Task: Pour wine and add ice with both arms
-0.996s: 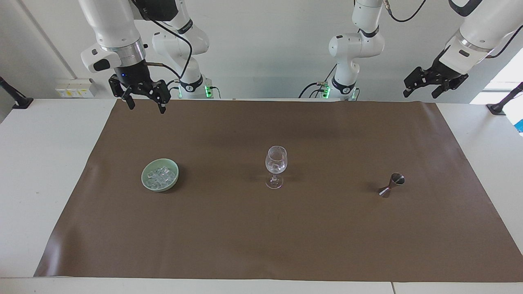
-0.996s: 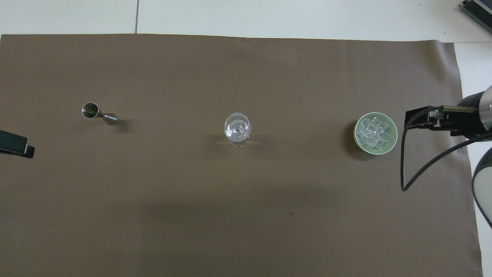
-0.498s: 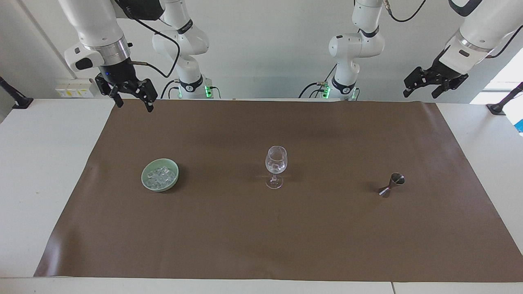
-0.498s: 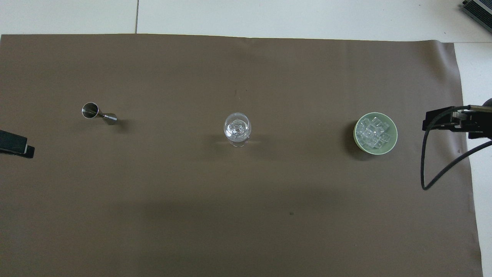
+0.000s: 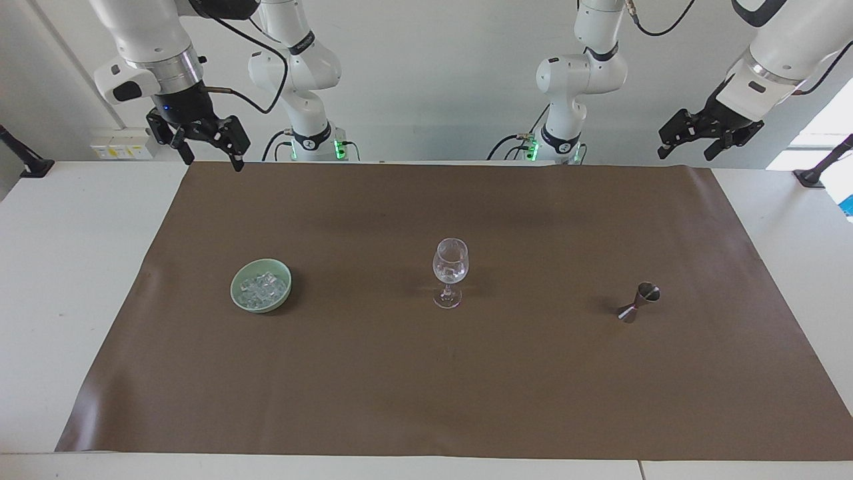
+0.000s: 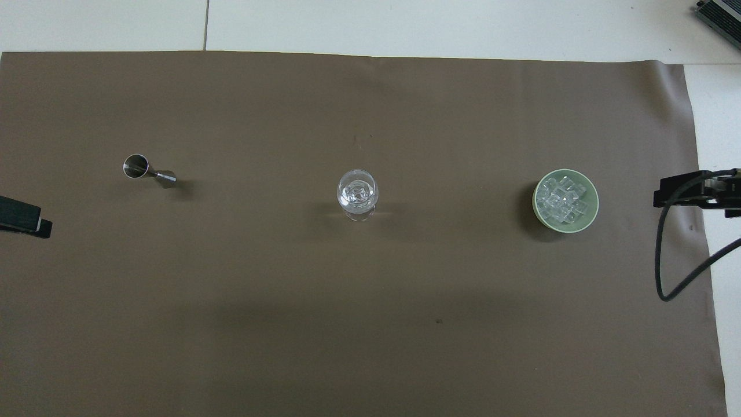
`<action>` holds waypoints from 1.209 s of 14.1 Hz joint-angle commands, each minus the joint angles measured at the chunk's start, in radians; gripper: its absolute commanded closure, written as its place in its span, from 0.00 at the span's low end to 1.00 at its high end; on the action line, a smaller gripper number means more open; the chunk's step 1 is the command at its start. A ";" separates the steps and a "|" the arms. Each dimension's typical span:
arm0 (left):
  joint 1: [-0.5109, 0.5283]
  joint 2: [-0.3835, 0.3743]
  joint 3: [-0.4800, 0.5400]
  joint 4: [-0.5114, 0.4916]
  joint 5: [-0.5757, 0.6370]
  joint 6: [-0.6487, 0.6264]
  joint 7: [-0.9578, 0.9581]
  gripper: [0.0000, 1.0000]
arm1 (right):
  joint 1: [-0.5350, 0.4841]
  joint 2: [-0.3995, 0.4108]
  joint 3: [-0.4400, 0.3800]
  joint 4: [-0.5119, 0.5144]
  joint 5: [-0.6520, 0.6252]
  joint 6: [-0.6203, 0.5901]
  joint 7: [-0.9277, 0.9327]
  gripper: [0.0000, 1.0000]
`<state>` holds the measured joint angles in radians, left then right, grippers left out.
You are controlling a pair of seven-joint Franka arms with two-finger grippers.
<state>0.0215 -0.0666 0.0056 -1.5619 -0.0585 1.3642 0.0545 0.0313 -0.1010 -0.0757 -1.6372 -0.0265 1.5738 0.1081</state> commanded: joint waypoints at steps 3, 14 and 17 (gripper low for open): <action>0.008 -0.024 -0.007 -0.023 0.017 -0.005 -0.009 0.00 | -0.031 -0.012 0.007 -0.004 0.017 -0.006 -0.039 0.00; 0.008 -0.024 -0.007 -0.023 0.017 -0.005 -0.009 0.00 | -0.013 -0.034 0.010 -0.043 0.017 0.005 -0.004 0.00; 0.008 -0.024 -0.007 -0.023 0.017 -0.005 -0.009 0.00 | -0.014 -0.034 0.010 -0.041 0.017 0.005 -0.005 0.00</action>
<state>0.0215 -0.0669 0.0056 -1.5619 -0.0585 1.3642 0.0545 0.0294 -0.1092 -0.0745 -1.6507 -0.0258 1.5744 0.0943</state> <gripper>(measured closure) 0.000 0.000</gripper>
